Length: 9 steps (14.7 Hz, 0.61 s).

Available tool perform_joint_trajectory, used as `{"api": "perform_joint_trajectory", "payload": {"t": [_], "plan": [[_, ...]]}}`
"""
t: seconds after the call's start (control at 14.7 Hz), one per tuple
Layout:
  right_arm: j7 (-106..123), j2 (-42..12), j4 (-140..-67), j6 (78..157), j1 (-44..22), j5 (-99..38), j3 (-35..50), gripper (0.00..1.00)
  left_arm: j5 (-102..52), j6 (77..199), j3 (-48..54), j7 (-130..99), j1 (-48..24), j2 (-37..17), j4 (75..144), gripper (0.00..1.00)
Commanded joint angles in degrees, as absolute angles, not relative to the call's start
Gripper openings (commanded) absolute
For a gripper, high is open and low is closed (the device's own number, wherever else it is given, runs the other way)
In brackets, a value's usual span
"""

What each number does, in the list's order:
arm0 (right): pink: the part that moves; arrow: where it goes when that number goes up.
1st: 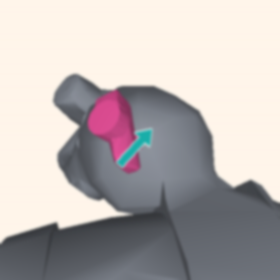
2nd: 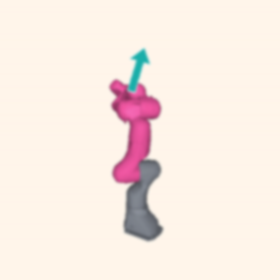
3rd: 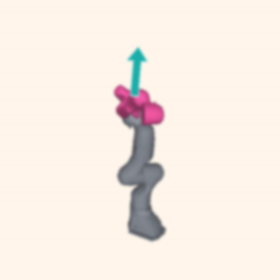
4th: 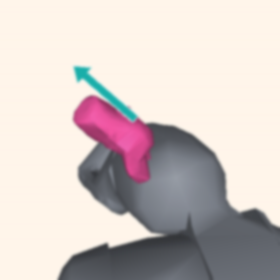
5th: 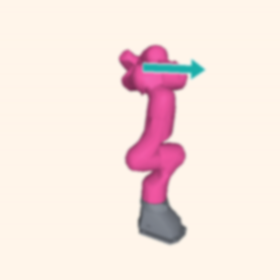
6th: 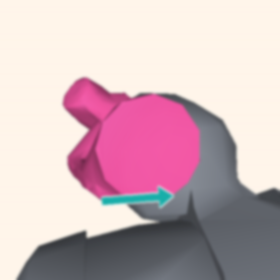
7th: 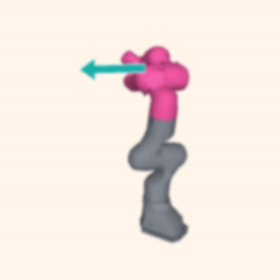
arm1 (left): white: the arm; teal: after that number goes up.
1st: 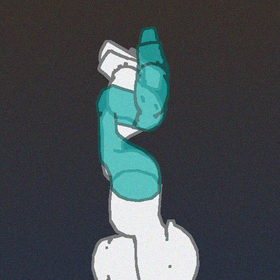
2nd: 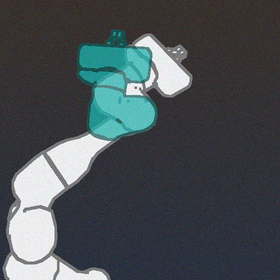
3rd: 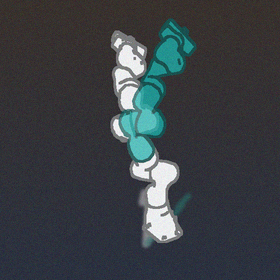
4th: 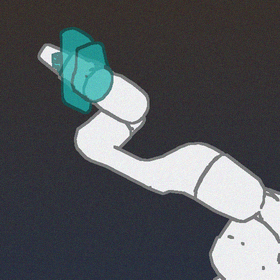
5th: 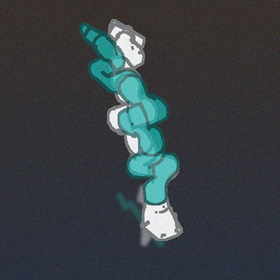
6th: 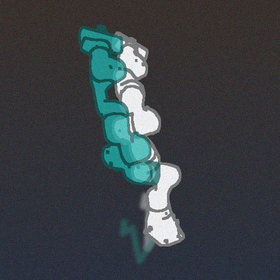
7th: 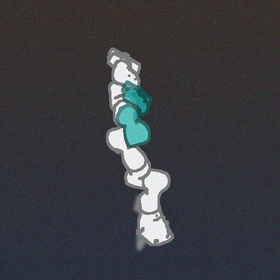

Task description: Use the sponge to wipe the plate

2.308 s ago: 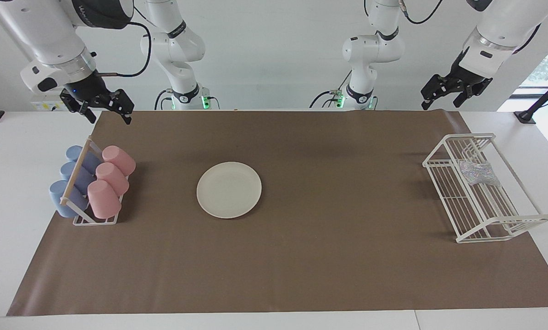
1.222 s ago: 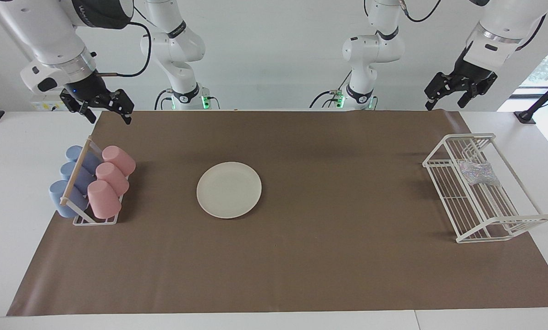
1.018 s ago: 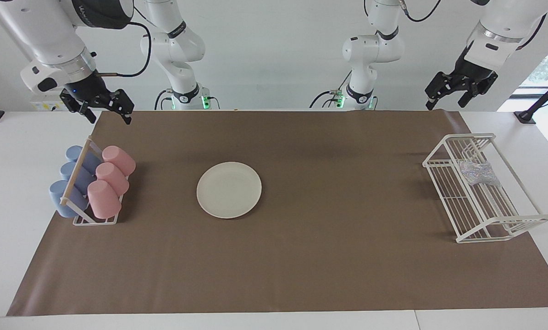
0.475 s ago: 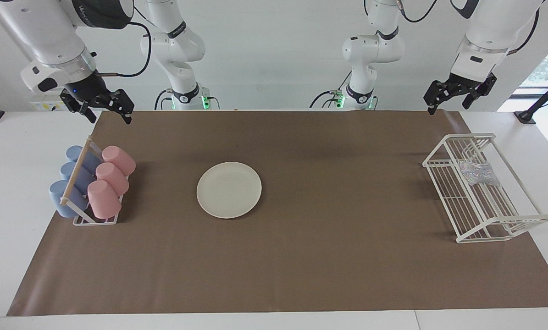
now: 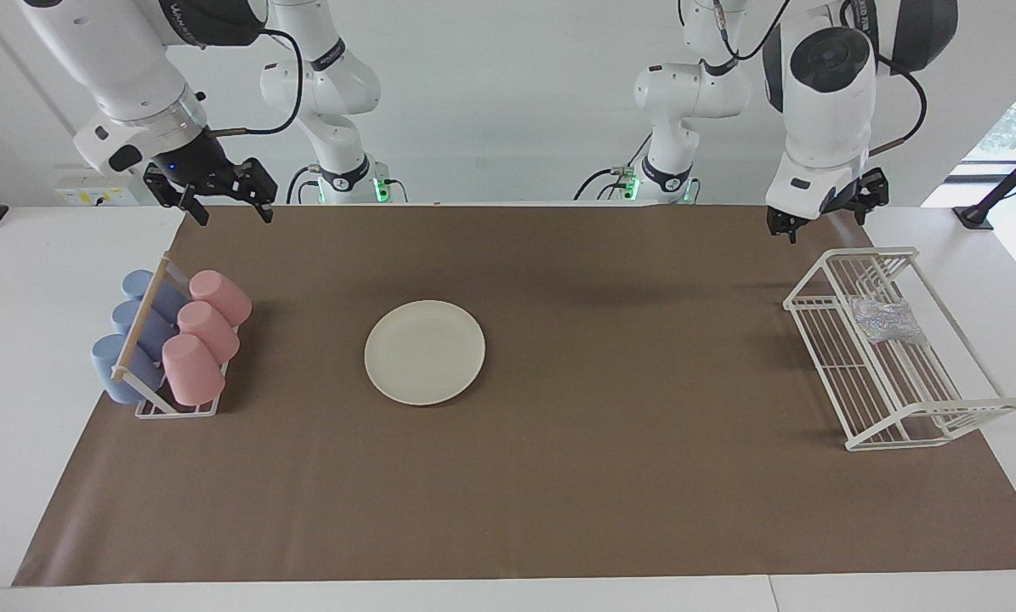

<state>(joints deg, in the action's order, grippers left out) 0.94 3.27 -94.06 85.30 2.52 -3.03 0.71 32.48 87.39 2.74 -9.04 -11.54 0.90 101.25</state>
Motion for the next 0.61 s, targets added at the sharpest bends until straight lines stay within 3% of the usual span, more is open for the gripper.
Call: {"api": "perform_joint_trajectory", "payload": {"t": [0.0,0.34,0.54], "plan": [[0.88,4.04,-94.48,84.64,2.99,-3.96,0.79,1.00,41.81,88.94,2.11,-16.31,-15.55,-6.39,101.69,1.00],[0.97,4.04,-94.48,84.46,3.25,-3.96,0.79,1.00,51.13,91.05,2.11,-17.40,-14.94,-10.71,104.23,1.00],[0.79,4.31,-94.48,78.67,2.99,-3.87,0.79,1.00,58.15,91.23,2.02,-18.02,-14.68,-14.14,103.89,1.00]]}}
